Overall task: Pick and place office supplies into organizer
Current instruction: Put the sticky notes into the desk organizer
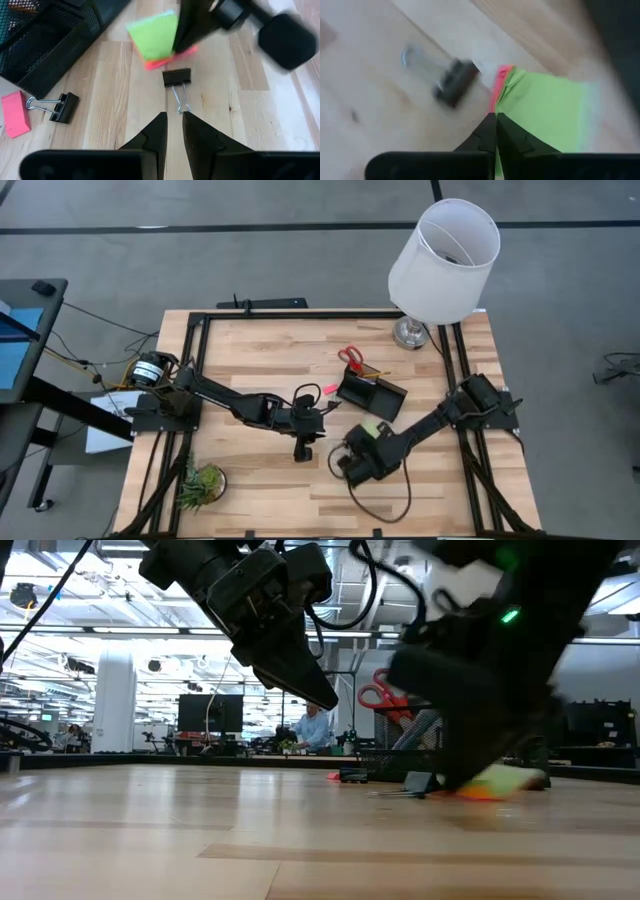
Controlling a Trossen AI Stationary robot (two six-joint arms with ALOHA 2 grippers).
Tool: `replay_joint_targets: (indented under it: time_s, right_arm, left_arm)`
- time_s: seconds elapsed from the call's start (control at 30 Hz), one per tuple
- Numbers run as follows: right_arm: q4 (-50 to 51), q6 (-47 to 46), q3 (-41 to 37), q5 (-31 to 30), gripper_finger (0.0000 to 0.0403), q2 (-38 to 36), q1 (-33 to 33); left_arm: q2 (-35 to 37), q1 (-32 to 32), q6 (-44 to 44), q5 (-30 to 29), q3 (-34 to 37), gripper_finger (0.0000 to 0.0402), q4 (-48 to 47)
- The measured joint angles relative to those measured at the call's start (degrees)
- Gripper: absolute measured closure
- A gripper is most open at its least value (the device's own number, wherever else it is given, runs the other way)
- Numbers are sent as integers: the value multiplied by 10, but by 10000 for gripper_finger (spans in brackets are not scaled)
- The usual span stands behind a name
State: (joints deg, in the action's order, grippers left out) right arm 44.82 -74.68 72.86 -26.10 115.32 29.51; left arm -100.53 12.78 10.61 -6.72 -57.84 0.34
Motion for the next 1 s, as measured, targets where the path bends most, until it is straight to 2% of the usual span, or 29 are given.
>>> replay_joint_targets:
  time_s: [0.13,0.37,0.57,0.7,1.0]
  right_arm:
    - [174,-14,90,-5,401,0,25]
    - [458,-12,210,-64,402,-2,54]
    - [402,171,194,-94,402,-30,37]
    - [455,151,166,-96,402,-35,26]
    - [347,194,23,-80,402,-154,1]
  left_arm:
    - [0,0,0,0,0,351,0]
    - [0,0,0,0,0,351,0]
    - [0,0,10,0,0,351,0]
    - [0,5,18,0,0,351,-3]
    - [0,19,16,0,1,351,-7]
